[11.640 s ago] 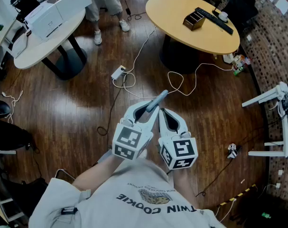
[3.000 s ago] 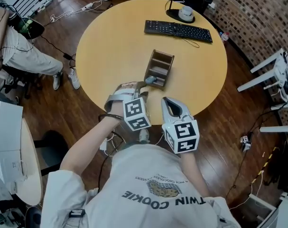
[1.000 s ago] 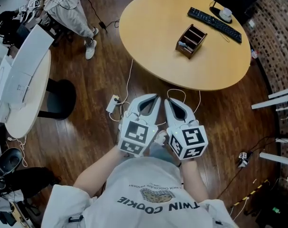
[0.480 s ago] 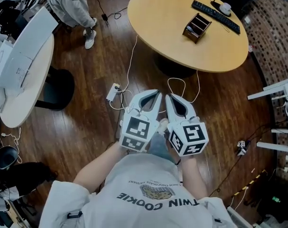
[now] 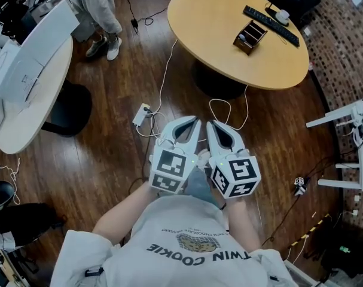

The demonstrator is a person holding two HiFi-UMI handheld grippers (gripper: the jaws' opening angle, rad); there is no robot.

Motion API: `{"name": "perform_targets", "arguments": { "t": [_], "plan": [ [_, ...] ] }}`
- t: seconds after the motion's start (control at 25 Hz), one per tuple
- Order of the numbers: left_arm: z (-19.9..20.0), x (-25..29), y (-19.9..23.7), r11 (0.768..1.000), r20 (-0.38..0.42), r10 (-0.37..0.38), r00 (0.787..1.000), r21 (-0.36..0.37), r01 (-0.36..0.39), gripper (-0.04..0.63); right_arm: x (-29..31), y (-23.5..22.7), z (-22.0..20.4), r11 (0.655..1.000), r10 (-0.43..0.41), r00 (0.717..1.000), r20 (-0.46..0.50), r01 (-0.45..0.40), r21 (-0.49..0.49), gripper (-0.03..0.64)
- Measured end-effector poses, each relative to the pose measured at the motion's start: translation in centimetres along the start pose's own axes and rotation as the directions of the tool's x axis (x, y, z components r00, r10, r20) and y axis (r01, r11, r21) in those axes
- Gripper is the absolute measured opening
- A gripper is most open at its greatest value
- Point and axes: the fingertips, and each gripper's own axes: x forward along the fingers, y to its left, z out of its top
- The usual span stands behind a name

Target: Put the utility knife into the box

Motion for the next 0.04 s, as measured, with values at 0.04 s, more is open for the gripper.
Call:
{"name": "perform_targets", "arguments": {
  "t": [0.04],
  "plan": [
    [-0.08,-0.48,0.08,1.000,0.002,0.001,1.000,-0.003,-0.001,0.008,-0.12,0.46,-0.08,1.000,0.001,1.000,-0.002,-0.001,-0.001,0.000]
  ]
}}
